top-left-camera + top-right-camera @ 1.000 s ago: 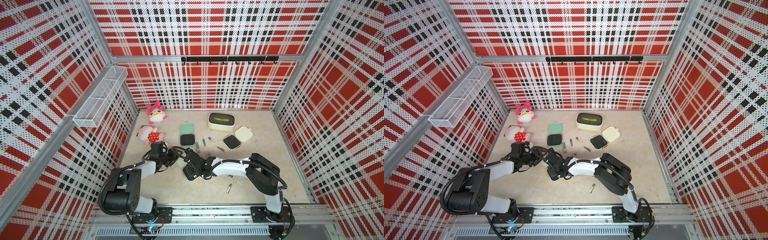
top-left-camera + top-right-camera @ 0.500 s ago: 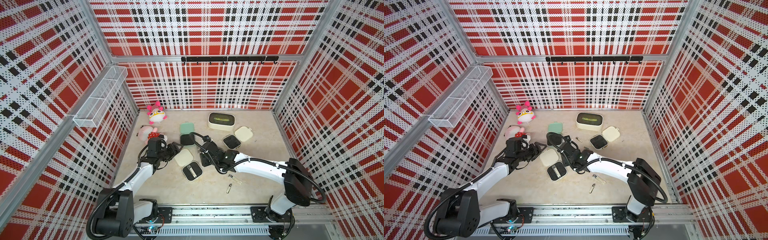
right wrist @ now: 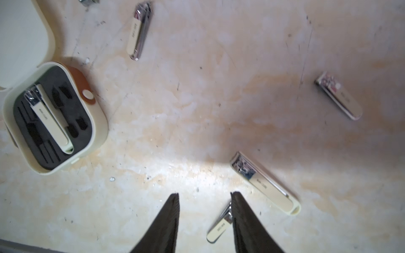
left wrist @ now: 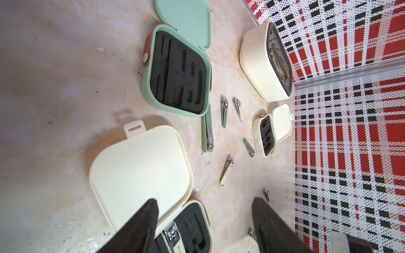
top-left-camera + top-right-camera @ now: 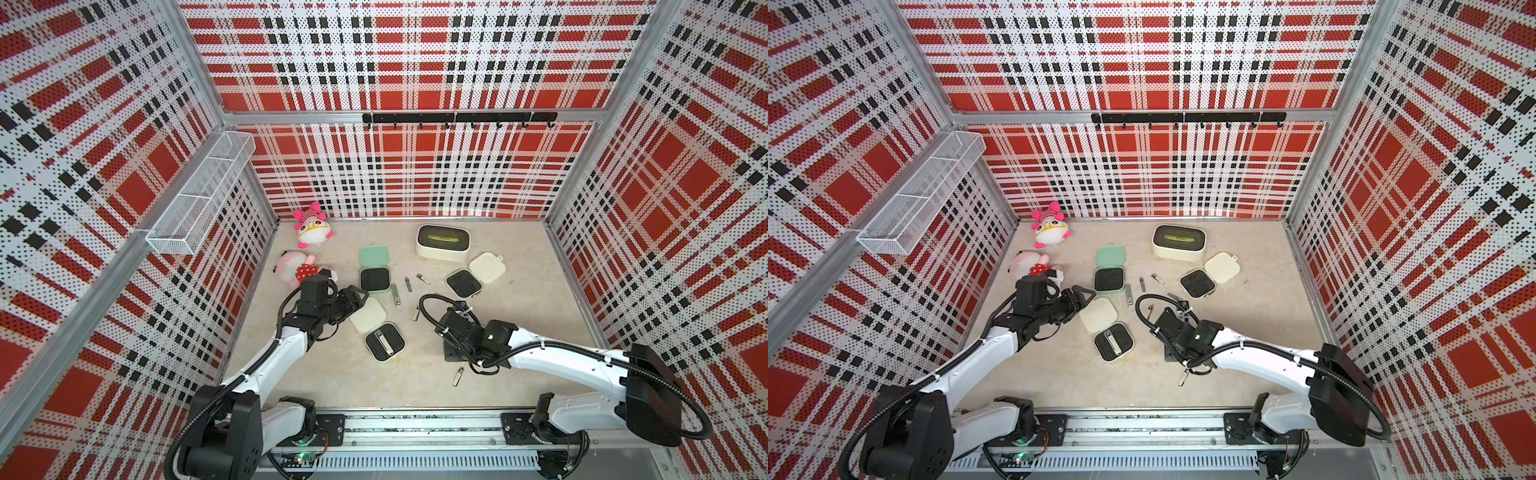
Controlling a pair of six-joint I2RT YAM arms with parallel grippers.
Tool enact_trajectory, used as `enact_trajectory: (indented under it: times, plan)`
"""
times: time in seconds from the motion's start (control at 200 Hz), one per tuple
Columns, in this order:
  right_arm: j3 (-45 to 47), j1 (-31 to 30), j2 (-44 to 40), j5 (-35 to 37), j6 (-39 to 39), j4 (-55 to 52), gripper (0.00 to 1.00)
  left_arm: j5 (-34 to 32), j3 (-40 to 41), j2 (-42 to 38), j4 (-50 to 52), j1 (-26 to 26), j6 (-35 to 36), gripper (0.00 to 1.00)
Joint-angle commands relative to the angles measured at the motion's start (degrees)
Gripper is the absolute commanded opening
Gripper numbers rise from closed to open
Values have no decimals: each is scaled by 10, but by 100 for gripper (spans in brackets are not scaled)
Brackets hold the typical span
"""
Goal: Organize nail clipper sets
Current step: Pick up the nail clipper from the center of the board.
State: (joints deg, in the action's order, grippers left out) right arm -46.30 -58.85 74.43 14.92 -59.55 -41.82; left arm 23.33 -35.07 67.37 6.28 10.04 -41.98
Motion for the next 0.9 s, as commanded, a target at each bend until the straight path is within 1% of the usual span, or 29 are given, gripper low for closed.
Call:
enact_trajectory:
  times: [0.0, 0.13, 0.281, 0.461, 0.511, 0.526, 0.556, 0.736, 0.897]
  plan:
    - [22, -12, -5, -20, -72, -16, 47, -8, -18, 17, 7, 4, 13, 72]
    - [29, -26, 31, -27, -90, -6, 55, -8, -13, 27, -1, 7, 14, 72]
    - [33, -34, 63, -28, -99, 9, 57, -7, 0, 29, -14, 8, 8, 72]
    - [48, -35, 78, -28, -104, 35, 48, -8, 4, 35, -16, 9, 13, 72]
    - [51, -34, 80, -28, -104, 40, 47, -8, 5, 36, -19, 8, 12, 72]
    - [53, -34, 81, -42, -103, 41, 47, -7, 5, 36, -20, 9, 11, 72]
    - [55, -34, 82, -46, -103, 43, 46, -7, 5, 37, -21, 8, 11, 72]
    - [65, -34, 86, -53, -105, 52, 43, -6, 4, 42, -26, 9, 8, 72]
    - [69, -35, 89, -54, -105, 59, 37, -6, 4, 45, -29, 10, 7, 72]
